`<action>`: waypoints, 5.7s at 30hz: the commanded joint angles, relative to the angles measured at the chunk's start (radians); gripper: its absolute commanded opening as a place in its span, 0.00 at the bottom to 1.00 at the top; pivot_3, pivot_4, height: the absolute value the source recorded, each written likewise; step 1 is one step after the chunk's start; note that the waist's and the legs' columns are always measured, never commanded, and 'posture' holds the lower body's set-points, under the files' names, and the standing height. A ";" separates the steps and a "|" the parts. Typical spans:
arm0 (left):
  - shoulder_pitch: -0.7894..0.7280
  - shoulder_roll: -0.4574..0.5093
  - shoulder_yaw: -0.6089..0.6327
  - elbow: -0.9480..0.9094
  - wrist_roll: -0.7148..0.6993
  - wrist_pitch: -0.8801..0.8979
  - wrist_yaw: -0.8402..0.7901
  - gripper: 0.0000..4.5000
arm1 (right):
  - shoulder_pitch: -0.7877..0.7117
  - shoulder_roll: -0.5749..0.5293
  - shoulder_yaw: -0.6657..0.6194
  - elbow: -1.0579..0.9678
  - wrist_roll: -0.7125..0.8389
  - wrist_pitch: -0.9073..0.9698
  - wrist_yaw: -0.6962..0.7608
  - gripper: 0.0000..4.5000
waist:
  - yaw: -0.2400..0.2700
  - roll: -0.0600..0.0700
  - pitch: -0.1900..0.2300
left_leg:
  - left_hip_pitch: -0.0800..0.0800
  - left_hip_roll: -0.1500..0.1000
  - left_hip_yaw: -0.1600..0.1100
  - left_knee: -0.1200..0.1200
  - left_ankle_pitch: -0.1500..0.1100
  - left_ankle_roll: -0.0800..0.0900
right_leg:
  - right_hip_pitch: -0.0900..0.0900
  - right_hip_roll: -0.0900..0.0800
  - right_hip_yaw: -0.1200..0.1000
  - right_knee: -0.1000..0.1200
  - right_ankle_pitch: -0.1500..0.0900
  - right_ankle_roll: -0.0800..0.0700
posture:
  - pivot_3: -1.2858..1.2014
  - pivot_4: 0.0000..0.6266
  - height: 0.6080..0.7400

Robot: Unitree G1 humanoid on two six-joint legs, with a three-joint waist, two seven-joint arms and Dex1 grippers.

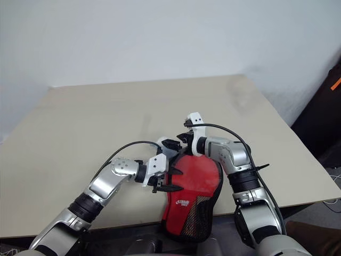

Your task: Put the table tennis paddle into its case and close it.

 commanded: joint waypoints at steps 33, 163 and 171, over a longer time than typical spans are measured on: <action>0.012 -0.002 -0.035 0.041 0.082 0.087 0.052 0.61 | -0.133 0.149 -0.239 0.203 -0.200 -0.303 -0.354 0.01 | -0.002 0.000 -0.001 | 0.001 0.000 -0.001 -0.001 0.000 0.000 | 0.000 0.001 0.000 0.001 0.000 0.000 | 0.52 0.00 1.00; 0.176 0.324 0.481 -0.457 -0.386 0.586 -0.017 0.61 | 0.489 -0.427 -0.280 -0.459 0.398 -0.016 -0.337 0.60 | 0.026 -0.003 0.003 | -0.018 0.004 0.006 0.007 -0.010 0.003 | -0.012 0.000 -0.001 -0.010 -0.002 0.002 | 0.52 0.00 1.00; 0.276 0.340 0.504 -0.545 -0.411 0.597 0.062 0.61 | 0.433 -0.424 -0.127 -0.329 0.267 0.041 -0.164 0.60 | 0.024 -0.004 0.003 | -0.017 0.004 0.006 0.007 -0.010 0.003 | -0.012 0.000 -0.001 -0.010 -0.002 0.002 | 0.52 0.00 1.00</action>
